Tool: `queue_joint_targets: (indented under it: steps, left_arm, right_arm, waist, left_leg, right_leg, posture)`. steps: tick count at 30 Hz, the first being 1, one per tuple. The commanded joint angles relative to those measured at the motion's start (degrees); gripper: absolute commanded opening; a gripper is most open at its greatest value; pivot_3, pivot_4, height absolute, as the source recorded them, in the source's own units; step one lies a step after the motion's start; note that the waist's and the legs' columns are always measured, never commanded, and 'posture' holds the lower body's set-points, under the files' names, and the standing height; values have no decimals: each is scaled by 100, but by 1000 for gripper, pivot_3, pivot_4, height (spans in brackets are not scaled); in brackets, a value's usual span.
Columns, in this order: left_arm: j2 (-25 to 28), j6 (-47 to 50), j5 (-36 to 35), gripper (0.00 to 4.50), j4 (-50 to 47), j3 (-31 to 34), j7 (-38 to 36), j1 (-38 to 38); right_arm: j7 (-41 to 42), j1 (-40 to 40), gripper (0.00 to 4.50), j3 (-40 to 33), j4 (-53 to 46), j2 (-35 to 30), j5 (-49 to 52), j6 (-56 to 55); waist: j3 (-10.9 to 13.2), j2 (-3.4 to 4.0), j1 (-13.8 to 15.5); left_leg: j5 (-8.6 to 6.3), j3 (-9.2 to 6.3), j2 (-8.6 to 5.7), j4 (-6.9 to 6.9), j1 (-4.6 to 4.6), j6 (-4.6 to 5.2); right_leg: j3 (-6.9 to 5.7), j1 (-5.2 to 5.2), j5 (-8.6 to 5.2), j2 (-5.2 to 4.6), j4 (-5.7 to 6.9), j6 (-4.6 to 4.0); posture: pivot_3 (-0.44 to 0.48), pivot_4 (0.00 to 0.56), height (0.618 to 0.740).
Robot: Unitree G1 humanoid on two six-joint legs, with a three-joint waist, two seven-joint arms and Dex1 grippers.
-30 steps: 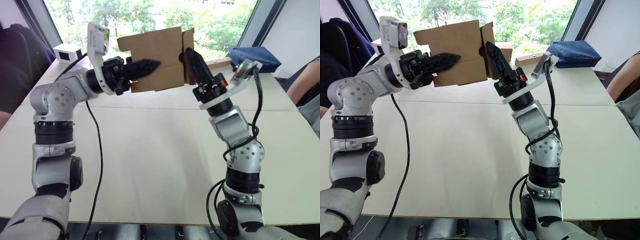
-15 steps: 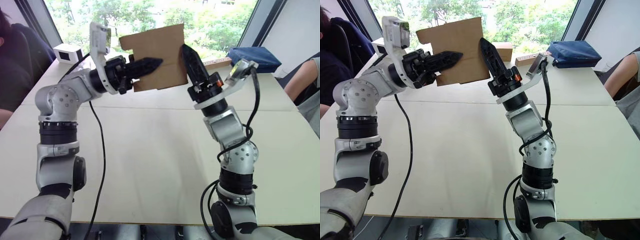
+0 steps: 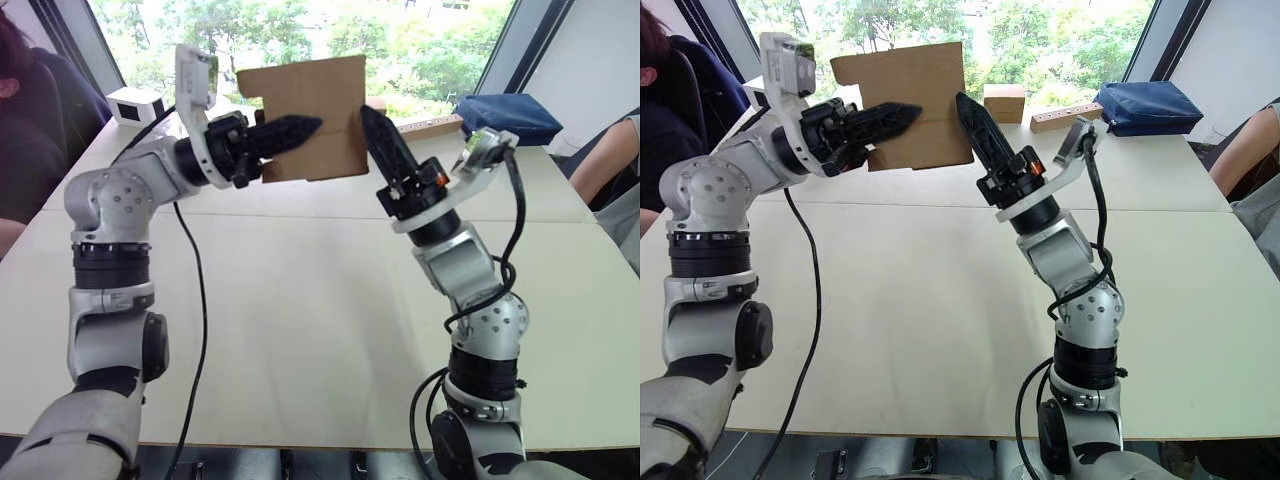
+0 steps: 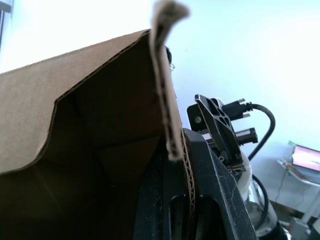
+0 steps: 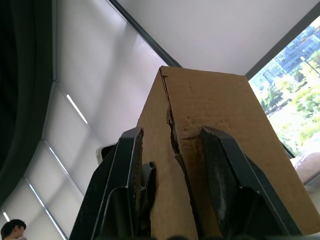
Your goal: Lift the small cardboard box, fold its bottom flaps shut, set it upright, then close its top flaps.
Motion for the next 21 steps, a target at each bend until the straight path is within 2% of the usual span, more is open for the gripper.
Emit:
queue_joint_targets:
  steps: [1, 3, 5, 6, 21]
  left_arm:
    - [99, 92, -200, 0, -287, 140, -30, -33]
    - [101, 131, -223, 0, -328, 162, -12, -12]
    - [92, 170, -269, 0, -396, 182, 30, 18]
    - [86, 182, -295, 0, -426, 184, 55, 34]
    - [27, 88, -267, 0, -437, 46, 106, 79]
  right_arm:
    - [1, -2, 1537, -128, -289, -125, 290, -4]
    - [-37, 17, 1039, -179, -254, -114, 342, -65]
    - [-78, 20, 190, -208, -215, -82, 366, -121]
    - [-88, 10, 69, -208, -190, -77, 361, -138]
    - [-34, 128, 69, 275, -335, -154, 427, 249]
  waist:
    - [0, 0, -2]
    - [0, 0, -3]
    - [0, 0, -1]
    - [0, 0, -2]
    - [0, 0, 1]
  left_leg:
    - [0, 0, 0, 0, 0, 0]
    - [0, 0, 0, 0, 0, 0]
    - [0, 0, 0, 0, 0, 0]
    - [0, 0, 0, 0, 0, 0]
    - [0, 0, 0, 0, 0, 0]
  right_leg:
    - [0, 0, 0, 0, -1, 0]
    - [0, 0, 0, 0, 0, 0]
    - [0, 0, 0, 0, 1, 0]
    - [0, 0, 0, 0, 1, 0]
    - [0, -1, 0, 0, 0, 0]
  posture:
    - [0, 150, 740]
    - [0, 150, 740]
    - [0, 150, 740]
    - [0, 150, 740]
    - [0, 150, 740]
